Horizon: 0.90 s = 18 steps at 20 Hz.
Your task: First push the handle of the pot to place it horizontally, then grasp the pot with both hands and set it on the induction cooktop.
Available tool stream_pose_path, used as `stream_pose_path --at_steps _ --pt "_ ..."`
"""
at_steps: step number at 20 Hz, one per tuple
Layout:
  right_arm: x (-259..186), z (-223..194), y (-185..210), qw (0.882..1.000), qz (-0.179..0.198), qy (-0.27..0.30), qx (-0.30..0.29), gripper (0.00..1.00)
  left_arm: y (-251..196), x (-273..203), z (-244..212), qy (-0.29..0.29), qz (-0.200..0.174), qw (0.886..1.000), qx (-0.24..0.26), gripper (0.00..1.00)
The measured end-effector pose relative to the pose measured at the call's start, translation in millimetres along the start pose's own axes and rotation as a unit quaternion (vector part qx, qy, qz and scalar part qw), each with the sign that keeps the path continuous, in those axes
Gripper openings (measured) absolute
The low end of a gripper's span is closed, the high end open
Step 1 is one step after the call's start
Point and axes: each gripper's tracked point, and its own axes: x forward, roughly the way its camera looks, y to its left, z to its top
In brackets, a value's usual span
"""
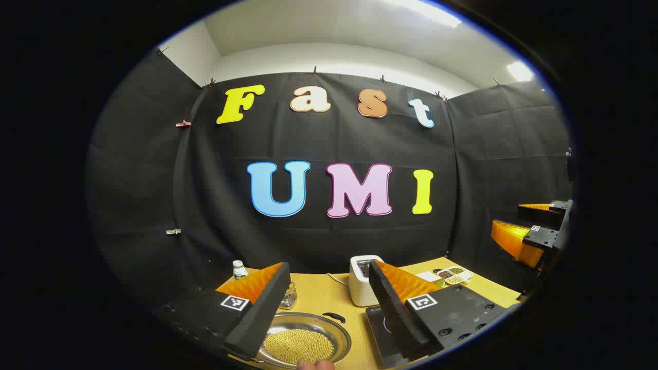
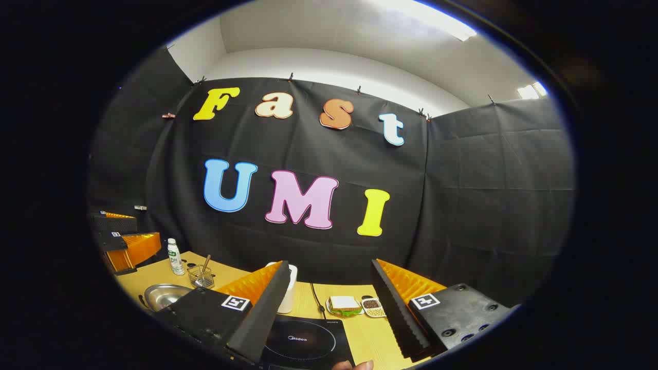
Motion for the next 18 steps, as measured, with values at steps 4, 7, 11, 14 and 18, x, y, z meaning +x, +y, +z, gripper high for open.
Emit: stream_pose_path --at_steps 4,7,11,14,18 --pt "-0.4 -0.2 -1.2 1.000 0.000 0.001 0.001 0.97 -1.0 -0.5 -1.0 0.001 0.001 1.000 0.000 0.96" --pt "-0.2 0.7 -2.1 1.000 -0.001 0.000 0.001 0.98 -1.1 -1.1 -1.5 -0.001 0.001 1.000 0.000 0.96" --pt "-0.2 1.1 -1.9 1.000 -0.001 -0.001 0.001 0.98 -0.7 -1.3 -2.3 -0.002 0.003 1.000 0.001 0.96" --pt "-1.0 3.0 -0.3 1.000 0.001 -0.003 -0.001 0.98 -0.5 -2.0 -1.4 -0.001 0.003 1.000 0.001 0.96" --pt "-0.4 3.4 2.4 1.000 0.004 -0.002 -0.002 0.98 1.6 -2.2 -3.9 0.000 0.005 1.000 -0.003 0.96"
